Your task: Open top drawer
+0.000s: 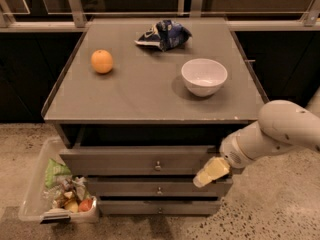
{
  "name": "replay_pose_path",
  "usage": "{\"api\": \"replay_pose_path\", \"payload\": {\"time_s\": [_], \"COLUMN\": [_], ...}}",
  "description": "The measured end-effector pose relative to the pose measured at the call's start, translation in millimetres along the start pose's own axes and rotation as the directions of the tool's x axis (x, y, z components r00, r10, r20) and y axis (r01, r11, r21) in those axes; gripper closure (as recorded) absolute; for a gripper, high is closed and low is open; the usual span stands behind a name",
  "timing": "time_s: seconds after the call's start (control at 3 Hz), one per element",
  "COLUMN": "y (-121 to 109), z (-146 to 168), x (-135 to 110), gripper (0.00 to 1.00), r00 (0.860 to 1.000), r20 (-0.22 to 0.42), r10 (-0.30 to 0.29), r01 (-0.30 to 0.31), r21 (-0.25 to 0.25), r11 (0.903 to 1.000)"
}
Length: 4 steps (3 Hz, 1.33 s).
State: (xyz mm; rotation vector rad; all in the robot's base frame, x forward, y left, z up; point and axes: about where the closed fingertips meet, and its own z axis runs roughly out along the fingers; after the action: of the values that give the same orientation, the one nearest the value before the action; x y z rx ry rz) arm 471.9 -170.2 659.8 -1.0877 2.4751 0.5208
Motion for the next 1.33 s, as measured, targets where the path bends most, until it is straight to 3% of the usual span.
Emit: {"api": "replay_pose_path", "payload": {"time_s": [0.33,1.0,1.33], "y": [20,26,57], "z": [14,10,0], "x": [-3,-3,3], "gripper": [0.00,0.00,0.00], "r00": [1.000,1.000,0.999], "r20": [0.008,0.008,0.013], "r10": [-0.023,-0.024,-0.042], "r01": [0.023,0.025,0.043], "r21": [-0.074,-0.089,-0.147], "r11": [0.9970,0.9957,0.9882]}}
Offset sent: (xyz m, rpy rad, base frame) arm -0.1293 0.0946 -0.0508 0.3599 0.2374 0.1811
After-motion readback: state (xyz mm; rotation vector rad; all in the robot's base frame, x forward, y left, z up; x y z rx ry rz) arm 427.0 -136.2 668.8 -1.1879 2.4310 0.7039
